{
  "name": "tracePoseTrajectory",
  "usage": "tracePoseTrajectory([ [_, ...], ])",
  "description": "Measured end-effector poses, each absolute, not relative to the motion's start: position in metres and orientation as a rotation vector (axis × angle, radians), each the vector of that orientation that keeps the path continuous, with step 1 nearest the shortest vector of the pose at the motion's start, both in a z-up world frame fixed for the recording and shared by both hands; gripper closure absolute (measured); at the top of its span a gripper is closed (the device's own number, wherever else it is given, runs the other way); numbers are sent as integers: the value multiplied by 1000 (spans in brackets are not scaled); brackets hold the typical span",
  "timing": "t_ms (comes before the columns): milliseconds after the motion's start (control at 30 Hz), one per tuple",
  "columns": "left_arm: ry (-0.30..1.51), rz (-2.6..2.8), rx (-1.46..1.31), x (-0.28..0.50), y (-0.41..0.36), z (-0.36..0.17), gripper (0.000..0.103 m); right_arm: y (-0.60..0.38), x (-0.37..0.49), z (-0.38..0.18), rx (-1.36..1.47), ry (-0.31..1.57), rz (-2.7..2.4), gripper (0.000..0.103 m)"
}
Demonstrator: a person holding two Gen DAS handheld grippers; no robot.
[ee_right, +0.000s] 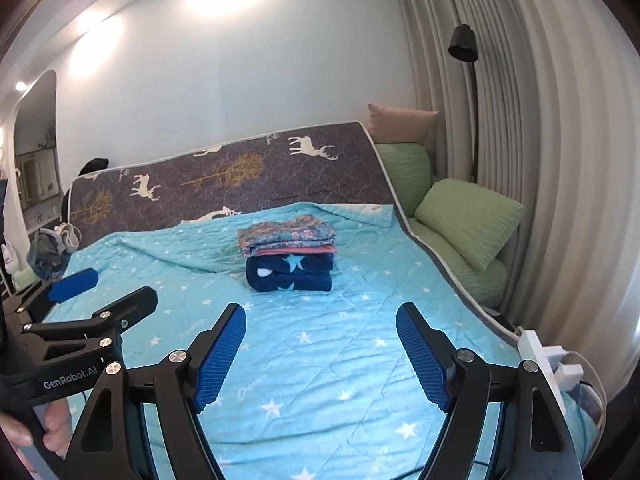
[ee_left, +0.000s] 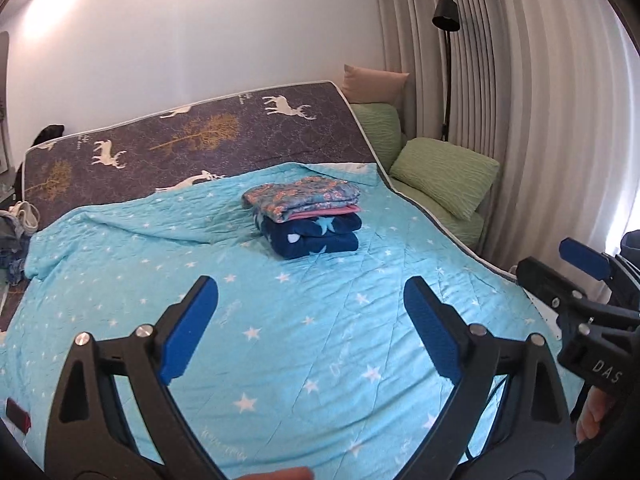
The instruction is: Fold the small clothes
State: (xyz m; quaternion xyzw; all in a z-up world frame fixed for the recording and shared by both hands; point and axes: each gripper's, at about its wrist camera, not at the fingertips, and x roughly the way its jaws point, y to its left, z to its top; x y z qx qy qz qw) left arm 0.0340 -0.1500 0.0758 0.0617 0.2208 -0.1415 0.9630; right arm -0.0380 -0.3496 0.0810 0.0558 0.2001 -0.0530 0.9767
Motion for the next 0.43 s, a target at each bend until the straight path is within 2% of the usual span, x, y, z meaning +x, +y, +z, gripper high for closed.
tracePoseTrajectory([
  [433, 410, -247, 134, -1, -139, 81, 9, -331, -70, 85, 110, 387, -97, 21],
])
